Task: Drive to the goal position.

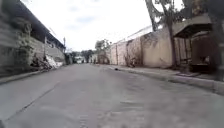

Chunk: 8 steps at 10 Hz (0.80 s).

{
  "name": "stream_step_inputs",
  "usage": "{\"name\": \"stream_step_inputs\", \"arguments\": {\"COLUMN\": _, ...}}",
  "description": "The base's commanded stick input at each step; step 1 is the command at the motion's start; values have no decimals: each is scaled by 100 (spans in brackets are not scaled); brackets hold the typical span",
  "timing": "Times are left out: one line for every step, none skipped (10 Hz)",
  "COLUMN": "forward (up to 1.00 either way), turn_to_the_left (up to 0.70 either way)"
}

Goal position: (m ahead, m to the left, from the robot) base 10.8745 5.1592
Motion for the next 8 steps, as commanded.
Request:
{"name": "stream_step_inputs", "arguments": {"forward": 100, "turn_to_the_left": -12}}
{"name": "stream_step_inputs", "arguments": {"forward": 100, "turn_to_the_left": 12}}
{"name": "stream_step_inputs", "arguments": {"forward": 100, "turn_to_the_left": 19}}
{"name": "stream_step_inputs", "arguments": {"forward": 100, "turn_to_the_left": 10}}
{"name": "stream_step_inputs", "arguments": {"forward": 100, "turn_to_the_left": -21}}
{"name": "stream_step_inputs", "arguments": {"forward": 100, "turn_to_the_left": -12}}
{"name": "stream_step_inputs", "arguments": {"forward": 100, "turn_to_the_left": 19}}
{"name": "stream_step_inputs", "arguments": {"forward": 100, "turn_to_the_left": 15}}
